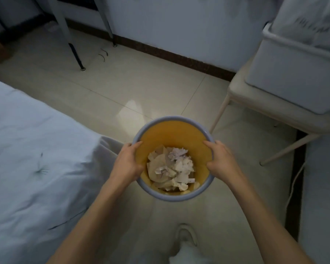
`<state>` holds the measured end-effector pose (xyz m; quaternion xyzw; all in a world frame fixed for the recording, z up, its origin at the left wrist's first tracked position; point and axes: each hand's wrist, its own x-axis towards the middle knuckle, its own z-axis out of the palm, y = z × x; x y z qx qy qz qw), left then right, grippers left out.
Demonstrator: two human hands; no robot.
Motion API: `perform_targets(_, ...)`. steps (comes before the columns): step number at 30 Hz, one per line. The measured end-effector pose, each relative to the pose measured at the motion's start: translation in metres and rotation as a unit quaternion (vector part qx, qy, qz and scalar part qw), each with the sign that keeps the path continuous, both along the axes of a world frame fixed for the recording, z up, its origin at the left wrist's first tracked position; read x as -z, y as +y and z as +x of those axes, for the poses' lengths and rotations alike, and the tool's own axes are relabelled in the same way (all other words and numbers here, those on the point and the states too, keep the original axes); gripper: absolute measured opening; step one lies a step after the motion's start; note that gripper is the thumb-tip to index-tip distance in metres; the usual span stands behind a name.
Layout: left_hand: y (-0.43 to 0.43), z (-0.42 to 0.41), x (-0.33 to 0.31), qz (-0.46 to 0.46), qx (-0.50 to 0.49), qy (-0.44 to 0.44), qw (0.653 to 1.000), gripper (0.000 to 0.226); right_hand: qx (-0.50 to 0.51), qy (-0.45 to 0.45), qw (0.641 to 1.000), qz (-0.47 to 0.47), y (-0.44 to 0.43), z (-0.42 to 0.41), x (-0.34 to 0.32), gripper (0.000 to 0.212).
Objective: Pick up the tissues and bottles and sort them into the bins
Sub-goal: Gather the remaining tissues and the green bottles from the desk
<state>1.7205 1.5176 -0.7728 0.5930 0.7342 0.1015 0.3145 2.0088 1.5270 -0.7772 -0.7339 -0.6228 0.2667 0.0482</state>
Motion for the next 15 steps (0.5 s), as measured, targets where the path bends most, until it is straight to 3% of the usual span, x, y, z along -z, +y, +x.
perform_targets(10,-0.059,-0.031,-0.386,0.002,-0.012,-0.004,1.000,0.096,-0.028,0.037,0.998,0.038,-0.055,-0.019,-0.395,0.084)
perform_targets(15,-0.120,-0.056,-0.556,0.009,-0.035,-0.034,0.999,0.096,-0.033,0.107,0.992,0.050,-0.100,-0.035,-0.557,0.085)
